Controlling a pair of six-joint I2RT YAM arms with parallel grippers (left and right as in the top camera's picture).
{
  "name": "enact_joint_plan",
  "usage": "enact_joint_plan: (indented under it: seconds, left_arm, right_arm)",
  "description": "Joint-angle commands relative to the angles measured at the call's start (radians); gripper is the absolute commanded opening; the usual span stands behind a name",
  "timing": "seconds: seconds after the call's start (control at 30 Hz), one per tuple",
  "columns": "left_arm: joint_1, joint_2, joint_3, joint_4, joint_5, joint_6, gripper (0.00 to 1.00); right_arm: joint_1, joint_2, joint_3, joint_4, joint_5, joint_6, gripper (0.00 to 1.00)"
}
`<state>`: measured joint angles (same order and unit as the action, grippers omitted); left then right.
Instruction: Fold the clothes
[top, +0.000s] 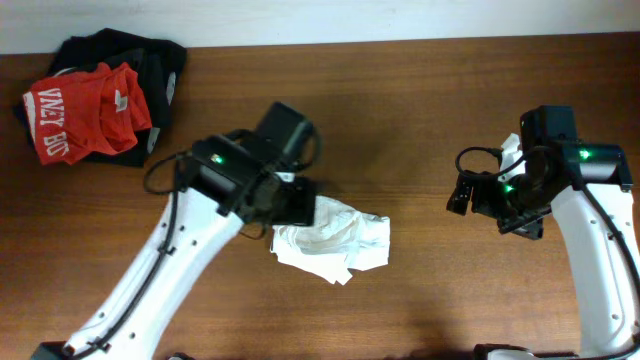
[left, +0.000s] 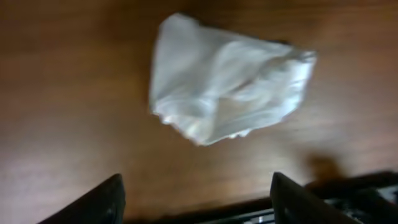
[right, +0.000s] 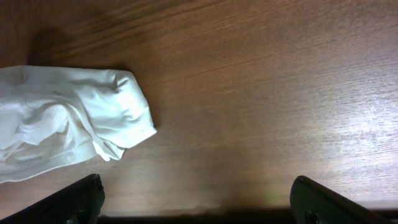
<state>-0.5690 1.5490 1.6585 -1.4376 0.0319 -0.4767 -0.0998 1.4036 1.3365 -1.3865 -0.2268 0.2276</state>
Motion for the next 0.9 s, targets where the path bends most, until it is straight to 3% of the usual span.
enact_joint_plan:
  seconds: [0.0, 0.2, 0.4, 0.43, 0.5, 0.57, 0.7, 0.87]
  left_arm:
    - [0.019, 0.006, -0.098, 0.008, 0.026, -0.034, 0.78]
    - [0.013, 0.007, -0.338, 0.285, 0.084, -0.115, 0.78]
    - [0.013, 0.082, -0.372, 0.366, 0.085, -0.141, 0.67]
    - [0.013, 0.101, -0.372, 0.378, 0.085, -0.140, 0.57]
    - [0.013, 0.120, -0.371, 0.417, 0.084, -0.137, 0.16]
    - [0.011, 0.118, -0.359, 0.431, 0.085, -0.136, 0.01]
    - [-0.038, 0.117, -0.310, 0.449, 0.085, -0.121, 0.01]
    - [-0.123, 0.158, -0.319, 0.642, 0.076, -0.122, 0.02]
  right_arm:
    - [-0.006, -0.007, -0.003, 0.000, 0.002, -0.011, 0.99]
    - [-0.006, -0.007, -0.003, -0.004, 0.002, -0.011, 0.99]
    - [-0.006, -0.007, -0.003, 0.000, 0.002, -0.011, 0.99]
    - [-0.006, -0.007, -0.003, 0.000, 0.002, -0.014, 0.99]
    - [-0.006, -0.007, -0.003, 0.001, 0.002, -0.014, 0.98]
    - [-0.006, -0.006, -0.003, 0.006, 0.002, -0.014, 0.99]
    - [-0.006, -0.005, -0.003, 0.007, 0.002, -0.014, 0.99]
    - [-0.006, -0.005, -0.003, 0.004, 0.002, -0.014, 0.99]
